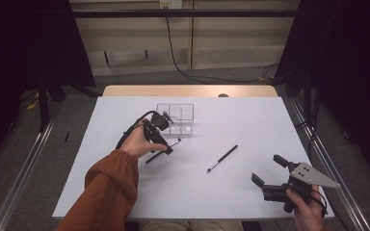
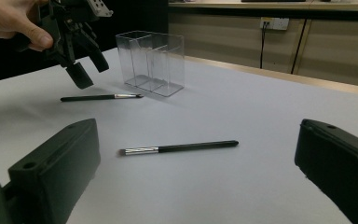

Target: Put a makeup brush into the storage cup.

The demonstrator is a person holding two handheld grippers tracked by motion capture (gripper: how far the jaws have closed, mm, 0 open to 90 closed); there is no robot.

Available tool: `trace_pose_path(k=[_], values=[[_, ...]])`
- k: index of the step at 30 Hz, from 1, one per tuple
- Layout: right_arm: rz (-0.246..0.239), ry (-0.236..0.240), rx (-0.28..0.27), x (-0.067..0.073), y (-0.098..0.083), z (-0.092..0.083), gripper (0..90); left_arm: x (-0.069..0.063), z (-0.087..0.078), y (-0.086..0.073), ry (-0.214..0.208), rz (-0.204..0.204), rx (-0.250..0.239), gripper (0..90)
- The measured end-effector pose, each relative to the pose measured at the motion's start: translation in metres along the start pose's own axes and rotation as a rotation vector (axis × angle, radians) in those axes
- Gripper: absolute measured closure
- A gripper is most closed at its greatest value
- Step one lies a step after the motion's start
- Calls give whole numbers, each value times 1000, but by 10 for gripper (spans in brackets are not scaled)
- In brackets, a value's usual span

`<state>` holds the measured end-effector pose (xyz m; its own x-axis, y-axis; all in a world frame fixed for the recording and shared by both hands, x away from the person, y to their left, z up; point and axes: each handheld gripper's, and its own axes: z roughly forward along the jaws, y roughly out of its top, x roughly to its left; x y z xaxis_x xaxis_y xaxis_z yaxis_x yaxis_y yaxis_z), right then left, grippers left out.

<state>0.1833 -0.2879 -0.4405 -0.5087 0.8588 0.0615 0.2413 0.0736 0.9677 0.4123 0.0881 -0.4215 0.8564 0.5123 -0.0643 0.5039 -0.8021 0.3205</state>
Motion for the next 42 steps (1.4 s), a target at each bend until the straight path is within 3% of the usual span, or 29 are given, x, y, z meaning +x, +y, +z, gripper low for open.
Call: trace_pose_path(k=[2,10,14,18,27,31,36,42], values=[[-1,2,2,0,0,0,0,-1,1,1,8,-7,10,122],[-6,10,8,0,0,1,0,2,11,6,-29,17,81,277],[-7,12,10,0,0,1,0,6,16,6,-51,-5,80,388],[-9,14,10,1,0,1,0,8,21,7,-65,1,107,469],[-8,14,14,0,-1,1,0,10,27,8,-66,11,115,606],[-11,18,16,0,-1,2,0,11,30,8,-64,10,113,628],[-10,22,18,0,-1,2,0,7,31,10,-29,31,129,664],[-10,30,30,1,-2,3,0,10,32,10,-25,12,133,719]])
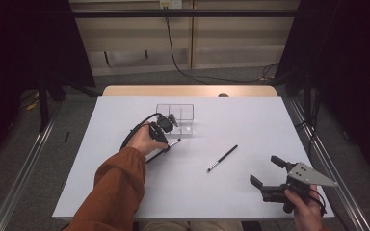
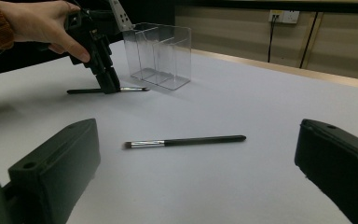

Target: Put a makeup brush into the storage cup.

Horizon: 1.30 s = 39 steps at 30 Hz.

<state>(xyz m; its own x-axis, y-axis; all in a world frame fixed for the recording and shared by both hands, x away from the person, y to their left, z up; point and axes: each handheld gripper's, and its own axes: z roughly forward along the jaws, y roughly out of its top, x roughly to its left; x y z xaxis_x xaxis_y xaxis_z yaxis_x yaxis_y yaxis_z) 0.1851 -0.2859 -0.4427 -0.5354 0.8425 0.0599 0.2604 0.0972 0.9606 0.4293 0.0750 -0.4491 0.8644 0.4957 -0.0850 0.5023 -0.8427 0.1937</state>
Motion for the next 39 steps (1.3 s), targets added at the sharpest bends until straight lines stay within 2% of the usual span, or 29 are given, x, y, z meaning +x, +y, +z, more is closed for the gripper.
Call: trace_pose_path(k=[3,4,6,9,18,20,21,24,29,31,33,34,39], values=[[1,1,0,0,0,1,0,-1,1,0,6,-5,-6,742],[1,1,1,1,0,1,0,0,0,0,9,6,-4,755],[0,3,0,1,1,1,0,1,1,-1,12,-6,-14,799],[-4,6,0,1,1,1,0,2,0,-1,16,5,-2,840],[-3,5,2,-1,0,2,0,3,0,-2,4,6,-15,842],[-3,6,1,-1,0,2,0,4,-1,-2,3,3,-16,842],[3,5,1,-1,0,2,0,4,0,-2,-1,-13,-25,842],[4,5,-4,-2,0,0,0,5,-2,-3,-4,2,-20,843],[4,0,-2,-2,0,1,0,5,-1,-6,-2,-25,-57,843],[3,0,-4,-2,0,0,0,6,-2,-7,-11,-19,-61,843],[-2,-2,-6,-2,1,0,0,3,-3,-8,-5,-25,-98,843],[-1,-1,-6,-2,1,0,0,2,-4,-8,-18,-20,-109,843],[10,-5,-5,-1,1,1,0,-4,-6,-7,-23,-8,-130,843]])
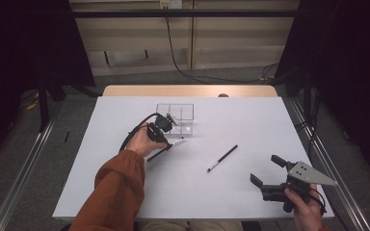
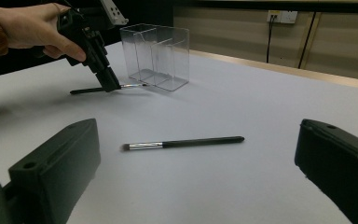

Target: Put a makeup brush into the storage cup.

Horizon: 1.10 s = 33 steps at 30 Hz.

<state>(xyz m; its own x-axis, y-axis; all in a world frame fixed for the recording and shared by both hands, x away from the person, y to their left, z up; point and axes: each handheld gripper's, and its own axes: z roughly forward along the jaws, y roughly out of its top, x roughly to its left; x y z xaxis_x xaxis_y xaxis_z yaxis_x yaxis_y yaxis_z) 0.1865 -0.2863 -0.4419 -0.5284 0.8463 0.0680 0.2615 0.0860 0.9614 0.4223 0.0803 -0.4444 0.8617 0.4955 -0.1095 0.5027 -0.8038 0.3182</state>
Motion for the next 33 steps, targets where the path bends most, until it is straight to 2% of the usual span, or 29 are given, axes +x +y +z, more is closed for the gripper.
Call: trace_pose_path(k=[2,3,6,7,8,11,12,19,23,24,27,30,33], values=[[-3,1,0,0,0,0,0,-1,-1,0,-8,-16,-18,843],[-2,1,-1,0,0,0,0,-1,-2,0,-9,-4,-18,843],[-5,3,-1,0,0,-1,0,-3,-6,-1,-18,-15,-46,843],[-9,1,-1,-1,0,-1,0,-2,-8,-1,-17,-6,-56,843],[-7,1,-3,-1,0,-1,0,-2,-10,-1,-22,-12,-81,842],[-8,-3,-2,-1,0,-3,0,-2,-16,-2,-22,-23,-114,843],[-6,-4,-4,-1,0,-3,0,-2,-16,-2,-24,-15,-118,843],[-4,-4,-6,0,0,-3,0,-5,-22,-5,10,1,-163,843],[-8,-2,-5,1,0,-4,0,-3,-27,-13,0,-17,-244,843],[-8,-3,-6,1,0,-4,0,-2,-28,-15,-2,-7,-260,843],[-7,-5,-6,0,0,-4,0,-1,-30,-18,0,-2,-290,843],[-9,-5,-4,0,0,-3,0,-1,-31,-22,-2,-29,-344,843],[-9,-5,-5,0,0,-3,0,-2,-36,-25,-3,-15,-364,842]])
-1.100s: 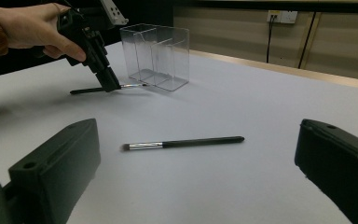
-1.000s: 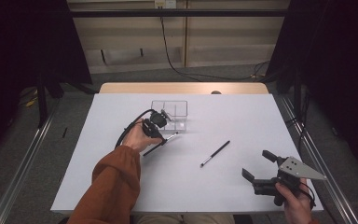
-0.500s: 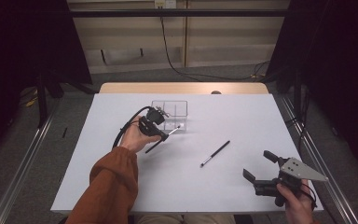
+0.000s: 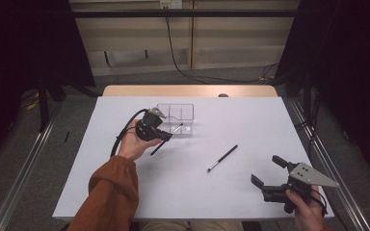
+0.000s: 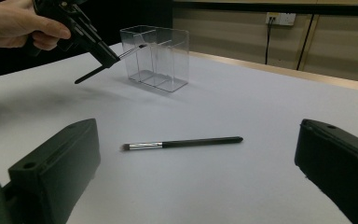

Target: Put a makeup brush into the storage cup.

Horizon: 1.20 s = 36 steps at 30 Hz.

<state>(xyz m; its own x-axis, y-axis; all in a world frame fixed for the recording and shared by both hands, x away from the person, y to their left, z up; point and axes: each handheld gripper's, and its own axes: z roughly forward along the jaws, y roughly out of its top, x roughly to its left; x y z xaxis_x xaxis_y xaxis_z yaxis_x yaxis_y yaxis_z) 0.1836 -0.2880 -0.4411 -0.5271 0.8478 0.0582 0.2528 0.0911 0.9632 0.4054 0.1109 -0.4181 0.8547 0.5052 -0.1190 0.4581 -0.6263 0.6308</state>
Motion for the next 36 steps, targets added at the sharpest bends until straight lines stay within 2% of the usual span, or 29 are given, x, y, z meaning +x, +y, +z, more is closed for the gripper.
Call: trace_pose_path(k=[3,4,8,9,11,15,24,25,26,27,31,36], values=[[3,-3,0,0,0,0,0,-1,-5,0,-3,5,-21,843],[3,-3,0,0,0,-1,0,-1,-8,0,-10,-7,-54,842],[2,-2,0,0,0,-1,0,-2,-12,-1,-3,-2,-87,842],[6,-3,-1,0,0,-1,0,-2,-15,-1,-12,-17,-117,842],[7,-4,-1,0,0,0,0,-2,-16,-1,-13,-19,-129,842],[6,-4,-1,0,0,-1,0,-1,-20,-4,-23,-45,-197,842],[7,-8,-5,0,0,-2,0,-1,-28,-8,0,-49,-278,842],[6,-9,-6,0,0,-2,0,-1,-31,-8,-5,-57,-303,842],[6,-9,-6,0,0,-2,0,-1,-31,-8,-5,-57,-303,842],[7,-9,-6,0,0,-2,0,-1,-34,-9,-5,-60,-335,842],[5,-10,-6,0,0,-2,0,-1,-37,-11,-8,-56,-366,842],[6,-10,-6,1,0,-2,0,0,-38,-13,-14,-73,-421,842]])
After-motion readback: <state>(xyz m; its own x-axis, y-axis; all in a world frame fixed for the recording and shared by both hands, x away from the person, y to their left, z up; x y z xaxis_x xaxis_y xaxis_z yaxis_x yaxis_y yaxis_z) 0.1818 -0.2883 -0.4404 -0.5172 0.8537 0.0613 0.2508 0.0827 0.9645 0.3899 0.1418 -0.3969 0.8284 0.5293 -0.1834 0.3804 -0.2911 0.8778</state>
